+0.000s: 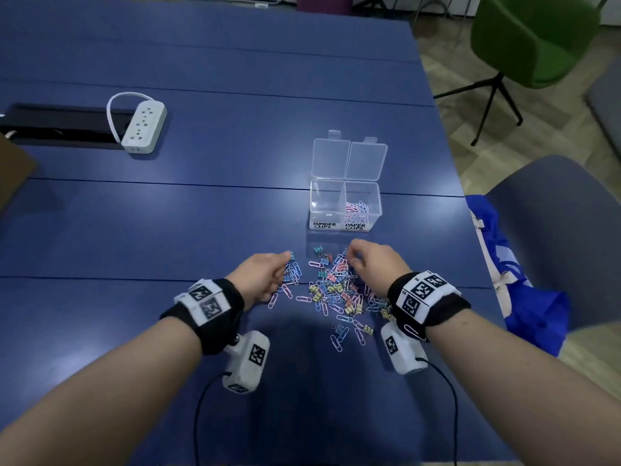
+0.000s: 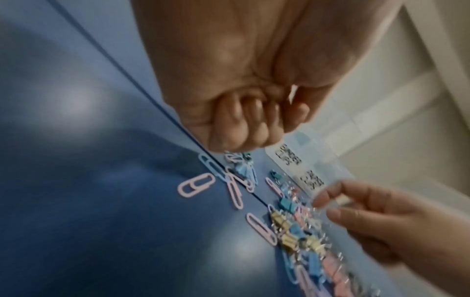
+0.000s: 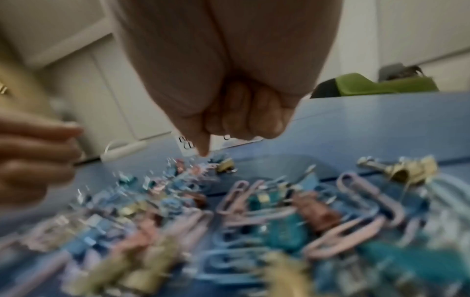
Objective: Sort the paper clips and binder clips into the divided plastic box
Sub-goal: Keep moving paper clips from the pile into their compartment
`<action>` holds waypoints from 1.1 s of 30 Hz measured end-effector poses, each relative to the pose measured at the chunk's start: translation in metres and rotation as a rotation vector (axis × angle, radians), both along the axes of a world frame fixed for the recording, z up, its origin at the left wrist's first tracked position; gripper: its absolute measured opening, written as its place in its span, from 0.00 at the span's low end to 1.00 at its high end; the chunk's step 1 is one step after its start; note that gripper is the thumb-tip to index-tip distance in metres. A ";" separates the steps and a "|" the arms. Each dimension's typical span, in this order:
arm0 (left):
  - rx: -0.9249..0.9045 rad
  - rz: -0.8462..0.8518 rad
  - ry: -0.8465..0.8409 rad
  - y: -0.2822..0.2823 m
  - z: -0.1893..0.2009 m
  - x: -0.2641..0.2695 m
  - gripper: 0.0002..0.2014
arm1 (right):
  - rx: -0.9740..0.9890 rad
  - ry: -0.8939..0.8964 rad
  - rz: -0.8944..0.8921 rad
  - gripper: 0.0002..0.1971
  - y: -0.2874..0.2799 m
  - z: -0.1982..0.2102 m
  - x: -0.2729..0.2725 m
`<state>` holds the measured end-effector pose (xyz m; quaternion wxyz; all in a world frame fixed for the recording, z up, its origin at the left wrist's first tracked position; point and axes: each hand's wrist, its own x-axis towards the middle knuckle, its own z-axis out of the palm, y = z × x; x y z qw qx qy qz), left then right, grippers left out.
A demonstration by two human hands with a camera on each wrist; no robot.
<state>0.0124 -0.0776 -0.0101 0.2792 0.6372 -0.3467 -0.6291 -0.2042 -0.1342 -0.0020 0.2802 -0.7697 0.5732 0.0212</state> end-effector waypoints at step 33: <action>-0.292 -0.669 -0.946 -0.023 0.003 -0.078 0.04 | 0.233 -0.362 -0.063 0.05 0.011 -0.008 -0.047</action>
